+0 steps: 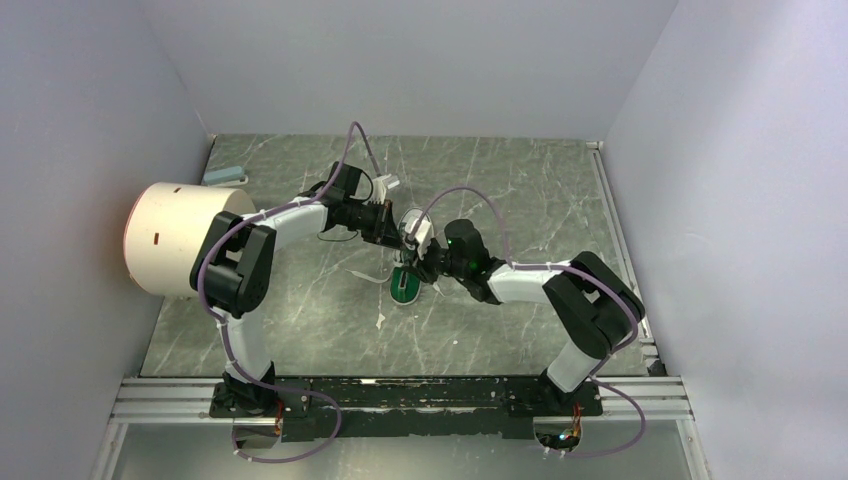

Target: Tie the shoes

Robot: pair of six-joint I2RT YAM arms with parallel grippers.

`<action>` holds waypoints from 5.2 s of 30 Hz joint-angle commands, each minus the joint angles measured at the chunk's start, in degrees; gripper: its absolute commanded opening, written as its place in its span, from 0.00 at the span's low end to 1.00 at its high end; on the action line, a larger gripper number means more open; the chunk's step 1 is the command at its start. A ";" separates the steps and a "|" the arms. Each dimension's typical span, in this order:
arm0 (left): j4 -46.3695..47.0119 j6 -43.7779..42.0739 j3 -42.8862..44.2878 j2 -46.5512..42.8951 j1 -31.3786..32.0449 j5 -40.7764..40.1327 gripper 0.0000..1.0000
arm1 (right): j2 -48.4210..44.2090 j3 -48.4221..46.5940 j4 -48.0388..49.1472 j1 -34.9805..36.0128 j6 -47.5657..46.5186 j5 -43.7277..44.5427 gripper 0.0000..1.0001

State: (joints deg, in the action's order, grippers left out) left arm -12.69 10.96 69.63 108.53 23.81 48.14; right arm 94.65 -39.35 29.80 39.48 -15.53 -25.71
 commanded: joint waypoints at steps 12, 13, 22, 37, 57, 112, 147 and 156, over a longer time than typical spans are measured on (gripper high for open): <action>4.89 2.08 -1.70 -4.79 -0.21 1.00 0.05 | -7.75 -2.12 -2.83 0.37 21.48 8.88 0.00; 5.57 3.02 -2.50 -5.15 -0.21 1.06 0.05 | -7.73 -2.13 -2.24 0.15 24.74 9.58 0.00; 6.27 3.98 -4.56 -7.34 -0.49 -0.21 0.05 | -8.82 -2.50 -9.97 -3.35 35.48 16.51 0.00; 4.10 2.13 -4.73 -4.84 -2.19 -1.78 0.05 | -9.58 0.80 -9.93 -5.99 35.84 13.17 0.00; -13.12 -12.49 0.41 -6.40 -2.28 -12.22 0.35 | -5.07 -1.85 -10.47 -7.44 31.26 3.51 0.00; -13.07 -12.74 8.20 2.94 1.08 3.36 0.47 | -5.92 -2.45 -14.50 -8.69 28.97 2.86 0.00; -10.46 -8.72 6.37 5.99 -0.96 9.87 0.18 | -5.09 -3.40 -14.30 -10.38 32.77 -3.14 0.20; -10.00 -9.21 5.37 5.34 -0.96 11.19 0.14 | -0.39 -9.38 -14.67 -12.02 35.16 -6.72 0.31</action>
State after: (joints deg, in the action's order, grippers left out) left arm -23.75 2.76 75.29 114.48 23.07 56.51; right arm 91.29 -45.84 14.94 27.66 19.11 -29.39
